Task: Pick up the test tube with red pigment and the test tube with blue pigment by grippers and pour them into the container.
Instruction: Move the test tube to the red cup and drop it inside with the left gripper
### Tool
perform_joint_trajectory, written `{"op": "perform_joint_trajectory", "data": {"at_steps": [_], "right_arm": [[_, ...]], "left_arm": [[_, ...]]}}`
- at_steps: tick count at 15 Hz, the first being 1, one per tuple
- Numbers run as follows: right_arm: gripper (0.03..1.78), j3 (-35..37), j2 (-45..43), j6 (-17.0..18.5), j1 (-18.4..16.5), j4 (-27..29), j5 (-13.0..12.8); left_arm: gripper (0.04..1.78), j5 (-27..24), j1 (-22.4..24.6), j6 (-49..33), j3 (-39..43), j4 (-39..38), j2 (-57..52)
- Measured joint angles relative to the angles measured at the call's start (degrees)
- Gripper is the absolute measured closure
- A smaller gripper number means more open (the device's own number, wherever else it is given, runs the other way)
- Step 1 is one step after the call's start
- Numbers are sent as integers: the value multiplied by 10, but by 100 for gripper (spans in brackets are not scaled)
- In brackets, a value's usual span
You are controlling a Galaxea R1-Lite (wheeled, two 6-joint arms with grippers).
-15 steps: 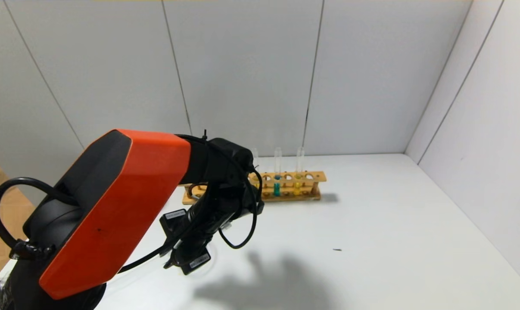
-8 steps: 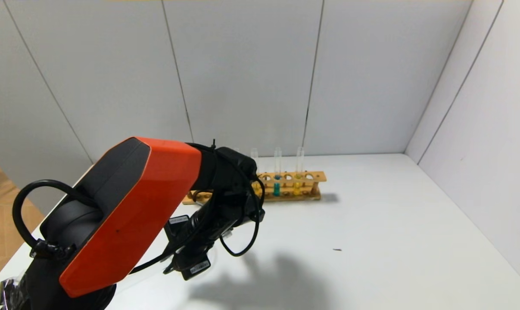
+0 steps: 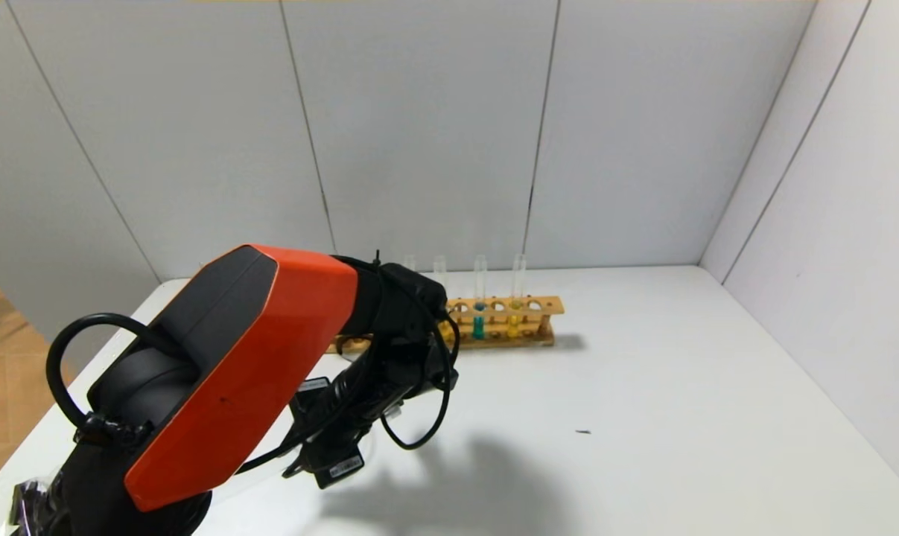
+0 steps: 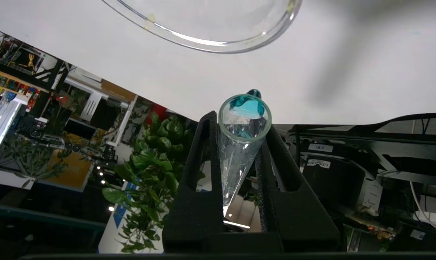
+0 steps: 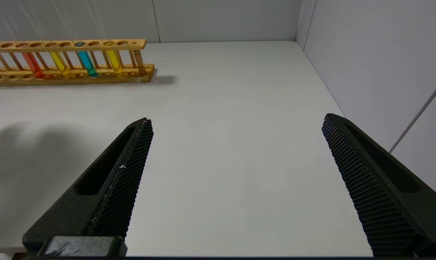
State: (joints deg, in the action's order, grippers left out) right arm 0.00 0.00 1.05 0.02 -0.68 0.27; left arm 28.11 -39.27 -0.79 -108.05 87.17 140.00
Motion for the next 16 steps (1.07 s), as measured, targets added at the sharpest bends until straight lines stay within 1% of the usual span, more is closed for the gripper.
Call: {"op": "perform_joint_trajectory", "data": {"at_steps": [3,11,16], "right_arm": [[10,0,0,0,0,0,0],[10,0,0,0,0,0,0],[10,0,0,0,0,0,0]], "left_arm": [[151,-1,5,3,-21,0,0],[151,4,3,4,-4,0,4],[151,1,5,2,-29,0,-33]]}}
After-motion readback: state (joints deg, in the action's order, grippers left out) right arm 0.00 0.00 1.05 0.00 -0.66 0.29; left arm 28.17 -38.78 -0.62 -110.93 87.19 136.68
